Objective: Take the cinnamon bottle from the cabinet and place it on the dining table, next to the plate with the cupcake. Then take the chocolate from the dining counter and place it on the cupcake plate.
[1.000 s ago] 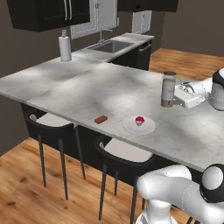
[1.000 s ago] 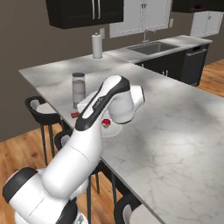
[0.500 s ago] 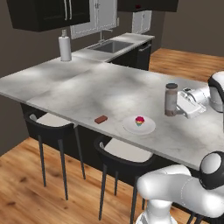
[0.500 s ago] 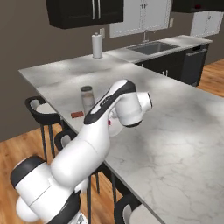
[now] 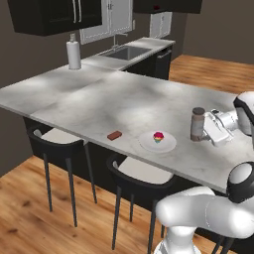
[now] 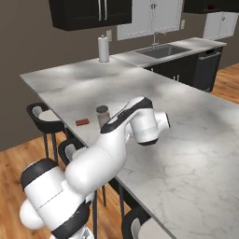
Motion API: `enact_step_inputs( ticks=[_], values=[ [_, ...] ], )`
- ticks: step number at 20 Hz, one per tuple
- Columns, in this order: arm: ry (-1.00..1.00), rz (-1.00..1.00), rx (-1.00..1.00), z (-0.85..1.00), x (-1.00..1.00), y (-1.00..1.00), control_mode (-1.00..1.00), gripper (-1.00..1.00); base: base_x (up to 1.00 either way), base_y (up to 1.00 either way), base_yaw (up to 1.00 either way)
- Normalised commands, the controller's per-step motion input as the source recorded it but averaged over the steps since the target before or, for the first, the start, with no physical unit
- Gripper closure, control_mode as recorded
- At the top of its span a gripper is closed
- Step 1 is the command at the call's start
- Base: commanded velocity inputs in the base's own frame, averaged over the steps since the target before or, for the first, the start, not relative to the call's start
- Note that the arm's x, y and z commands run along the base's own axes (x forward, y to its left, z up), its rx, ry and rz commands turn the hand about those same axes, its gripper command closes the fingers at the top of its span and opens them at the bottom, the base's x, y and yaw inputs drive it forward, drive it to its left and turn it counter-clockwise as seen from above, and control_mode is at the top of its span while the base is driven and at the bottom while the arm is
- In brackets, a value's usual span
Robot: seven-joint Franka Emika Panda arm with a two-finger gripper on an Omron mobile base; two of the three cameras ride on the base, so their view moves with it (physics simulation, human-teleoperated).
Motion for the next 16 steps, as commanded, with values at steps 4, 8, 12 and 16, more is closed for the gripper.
enact_step_inputs(
  ticks=[4,8,12,16],
  values=[
    [-0.01,0.00,-0.09,-0.44,0.33,-0.33,-1.00,1.00,0.00,0.00,0.00],
    [0.00,0.00,0.00,-0.38,0.27,-0.36,-1.00,1.00,0.00,0.00,0.00],
    [0.00,0.00,0.01,-0.31,0.26,-0.34,-1.00,1.00,0.00,0.00,0.00],
    [0.00,0.00,0.03,-0.33,0.33,-0.23,-1.00,1.00,0.00,0.00,0.00]
  ],
)
